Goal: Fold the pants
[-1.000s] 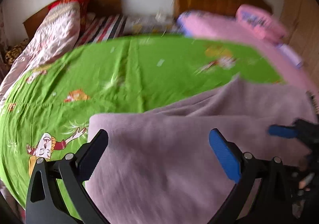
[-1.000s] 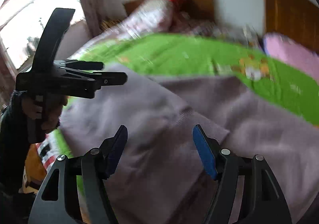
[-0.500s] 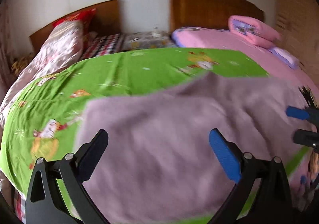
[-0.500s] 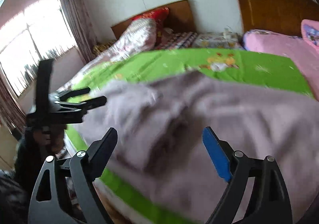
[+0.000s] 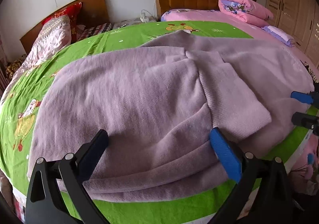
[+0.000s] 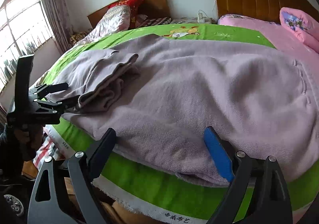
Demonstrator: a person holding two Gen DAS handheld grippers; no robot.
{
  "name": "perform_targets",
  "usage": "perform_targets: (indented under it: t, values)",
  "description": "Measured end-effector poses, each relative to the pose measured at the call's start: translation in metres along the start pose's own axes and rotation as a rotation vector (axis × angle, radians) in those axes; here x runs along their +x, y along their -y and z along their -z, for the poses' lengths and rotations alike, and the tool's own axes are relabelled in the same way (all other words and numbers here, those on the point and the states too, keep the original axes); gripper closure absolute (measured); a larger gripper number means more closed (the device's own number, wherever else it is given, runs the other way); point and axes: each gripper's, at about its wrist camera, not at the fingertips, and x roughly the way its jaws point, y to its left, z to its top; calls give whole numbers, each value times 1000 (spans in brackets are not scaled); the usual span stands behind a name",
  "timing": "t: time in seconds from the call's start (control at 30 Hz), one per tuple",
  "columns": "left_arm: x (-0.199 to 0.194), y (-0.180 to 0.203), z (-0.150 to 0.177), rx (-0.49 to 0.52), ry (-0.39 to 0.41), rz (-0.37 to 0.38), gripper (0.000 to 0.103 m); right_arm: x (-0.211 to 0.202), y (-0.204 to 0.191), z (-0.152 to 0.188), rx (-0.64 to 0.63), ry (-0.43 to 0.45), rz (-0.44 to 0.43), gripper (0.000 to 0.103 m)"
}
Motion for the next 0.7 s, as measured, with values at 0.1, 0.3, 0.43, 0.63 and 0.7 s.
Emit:
perform_targets:
  t: [0.1,0.3,0.43,0.63,0.7]
  values:
    - [0,0,0,-5,-3,-3,1,-5,2,1,2,8,-18,16]
    - [-2,1,0,4,-6,-14,1,-33,17,9,41,41,-3,16]
    - [-4,4,-2,13,-21,-39,1,-46,32,17,79,52,-8,16]
    - [-26,26,-14,73,11,-135,2,-79,59,28,204,141,-53,15]
    - [-45,35,-23,77,62,-61,2,-88,70,35,265,162,-50,15]
